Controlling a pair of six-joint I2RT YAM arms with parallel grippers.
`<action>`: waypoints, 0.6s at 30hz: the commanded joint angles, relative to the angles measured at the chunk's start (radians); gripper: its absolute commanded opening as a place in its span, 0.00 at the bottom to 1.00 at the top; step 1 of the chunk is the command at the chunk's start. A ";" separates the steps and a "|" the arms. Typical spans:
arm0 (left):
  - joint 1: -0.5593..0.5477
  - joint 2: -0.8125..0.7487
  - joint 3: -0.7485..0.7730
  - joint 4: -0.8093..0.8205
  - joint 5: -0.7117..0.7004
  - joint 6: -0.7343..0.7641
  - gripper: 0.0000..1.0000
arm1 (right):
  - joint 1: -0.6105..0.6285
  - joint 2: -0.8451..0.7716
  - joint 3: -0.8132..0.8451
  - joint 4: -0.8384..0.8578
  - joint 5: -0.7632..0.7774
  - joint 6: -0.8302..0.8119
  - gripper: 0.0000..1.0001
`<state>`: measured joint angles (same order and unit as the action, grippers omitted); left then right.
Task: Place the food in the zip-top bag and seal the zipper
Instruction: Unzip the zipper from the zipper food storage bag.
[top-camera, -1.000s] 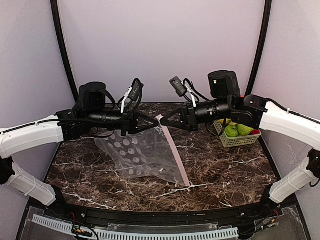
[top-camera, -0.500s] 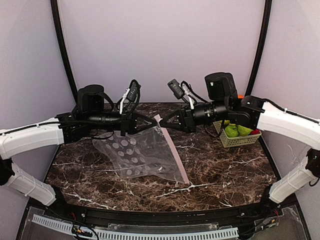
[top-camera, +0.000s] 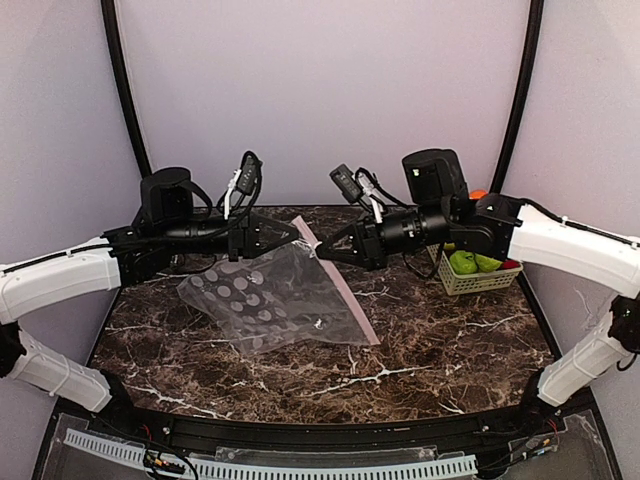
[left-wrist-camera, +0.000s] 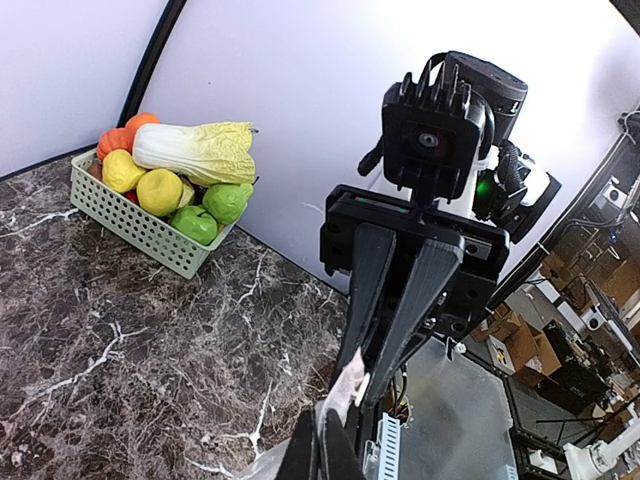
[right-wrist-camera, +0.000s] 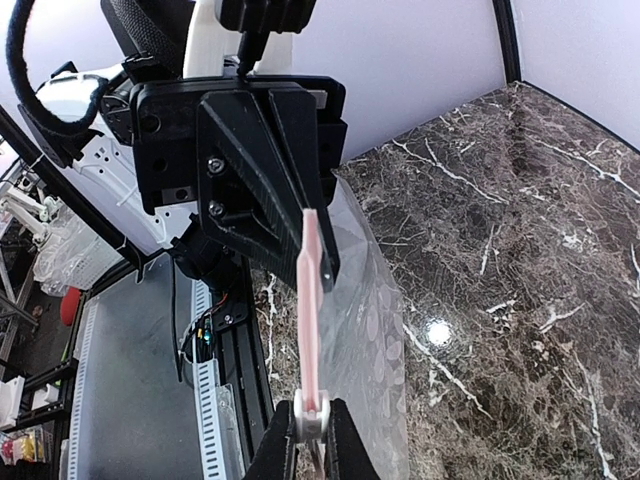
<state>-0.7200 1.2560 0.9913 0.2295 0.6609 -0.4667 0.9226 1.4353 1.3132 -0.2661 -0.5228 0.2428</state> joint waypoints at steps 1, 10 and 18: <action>0.062 -0.053 -0.024 -0.003 -0.044 -0.013 0.01 | 0.004 0.001 -0.009 -0.051 -0.009 -0.013 0.00; 0.103 -0.073 -0.014 -0.024 -0.056 -0.005 0.01 | 0.004 0.038 -0.006 -0.074 0.002 -0.020 0.00; 0.151 -0.091 0.017 -0.059 -0.074 0.016 0.01 | 0.004 0.049 -0.018 -0.092 0.021 -0.028 0.00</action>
<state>-0.6147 1.2129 0.9806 0.1829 0.6502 -0.4721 0.9230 1.4731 1.3132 -0.2829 -0.5076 0.2348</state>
